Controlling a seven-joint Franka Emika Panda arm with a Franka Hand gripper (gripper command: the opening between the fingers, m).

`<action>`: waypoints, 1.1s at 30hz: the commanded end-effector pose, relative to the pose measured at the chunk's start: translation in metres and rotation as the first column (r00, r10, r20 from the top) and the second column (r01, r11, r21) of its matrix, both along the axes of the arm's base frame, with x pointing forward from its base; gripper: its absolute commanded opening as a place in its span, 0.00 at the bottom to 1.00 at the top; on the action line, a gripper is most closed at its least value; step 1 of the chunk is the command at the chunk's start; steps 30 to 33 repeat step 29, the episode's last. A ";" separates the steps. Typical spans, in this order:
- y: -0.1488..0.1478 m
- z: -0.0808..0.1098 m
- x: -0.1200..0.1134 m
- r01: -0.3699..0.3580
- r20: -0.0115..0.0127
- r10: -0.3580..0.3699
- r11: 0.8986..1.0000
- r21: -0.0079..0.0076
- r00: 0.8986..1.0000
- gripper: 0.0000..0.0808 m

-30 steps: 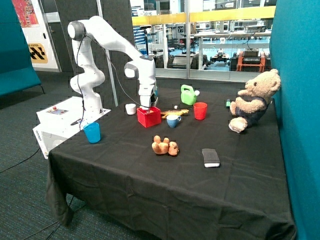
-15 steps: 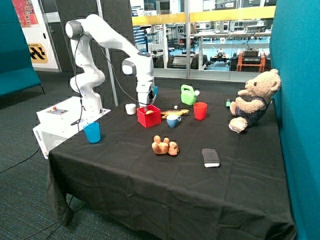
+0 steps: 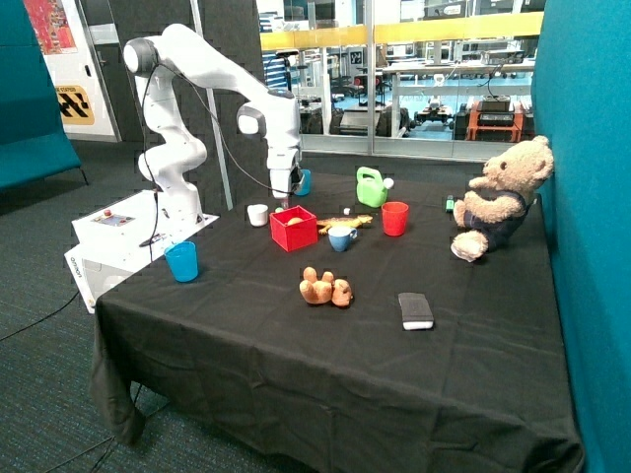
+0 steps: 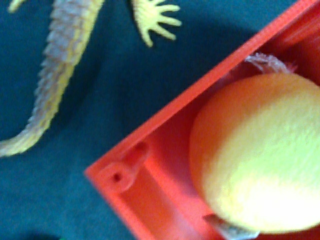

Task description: Put the ball in the red pot

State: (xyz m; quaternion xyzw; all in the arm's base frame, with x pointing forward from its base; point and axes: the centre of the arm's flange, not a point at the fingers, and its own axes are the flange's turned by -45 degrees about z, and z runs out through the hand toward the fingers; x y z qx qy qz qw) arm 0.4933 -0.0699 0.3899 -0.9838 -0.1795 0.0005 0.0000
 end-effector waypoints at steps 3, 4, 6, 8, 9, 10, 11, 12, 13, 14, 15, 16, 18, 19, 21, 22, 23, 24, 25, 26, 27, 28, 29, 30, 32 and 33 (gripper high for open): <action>0.005 0.022 -0.011 -0.024 0.001 0.024 1.000 0.000 1.000 0.88; 0.005 0.022 -0.010 -0.022 0.001 0.022 1.000 0.000 1.000 0.88; 0.005 0.023 -0.009 -0.020 0.001 0.020 1.000 0.000 1.000 0.88; 0.005 0.024 -0.007 -0.020 0.001 0.020 1.000 0.000 1.000 0.87; 0.006 0.025 -0.007 -0.021 0.001 0.021 1.000 0.000 1.000 0.87; 0.006 0.026 -0.006 -0.023 0.001 0.023 1.000 0.000 1.000 0.87; 0.006 0.026 -0.006 -0.023 0.001 0.023 1.000 0.000 1.000 0.87; 0.007 0.027 -0.006 -0.024 0.001 0.024 1.000 0.000 1.000 0.87; 0.007 0.028 -0.005 -0.025 0.001 0.025 1.000 0.000 1.000 0.86; 0.007 0.028 -0.005 -0.024 0.001 0.024 1.000 0.000 1.000 0.86; 0.006 0.029 -0.004 -0.026 0.001 0.026 1.000 0.000 1.000 0.86; 0.005 0.030 -0.003 -0.023 0.001 0.023 1.000 0.000 1.000 0.86; 0.004 0.030 -0.003 -0.023 0.001 0.023 1.000 0.000 1.000 0.86; 0.004 0.030 -0.003 -0.026 0.001 0.026 1.000 0.000 1.000 0.86; 0.003 0.031 -0.001 -0.032 0.001 0.032 0.999 0.000 0.999 0.86; 0.003 0.031 -0.001 -0.031 0.001 0.031 1.000 0.000 1.000 0.86; 0.003 0.031 0.000 -0.031 0.001 0.031 1.000 0.000 1.000 0.86; 0.004 0.032 0.000 -0.034 0.001 0.034 0.999 0.000 0.999 0.86; 0.005 0.032 0.001 -0.039 0.001 0.039 0.999 0.000 0.999 0.86; 0.005 0.033 0.002 -0.041 0.001 0.041 0.999 0.000 0.999 0.86; 0.007 0.033 0.002 -0.048 0.001 0.048 0.999 0.000 0.999 0.86; 0.008 0.033 0.003 -0.050 0.001 0.050 0.999 0.000 0.999 0.86; 0.009 0.034 0.003 -0.054 0.001 0.054 0.999 0.000 0.999 0.86; 0.009 0.034 0.003 -0.054 0.001 0.054 0.999 0.000 0.999 0.86; 0.009 0.034 0.003 -0.054 0.001 0.054 0.999 0.000 0.999 0.86; 0.009 0.034 0.003 -0.054 0.001 0.054 0.999 0.000 0.999 0.86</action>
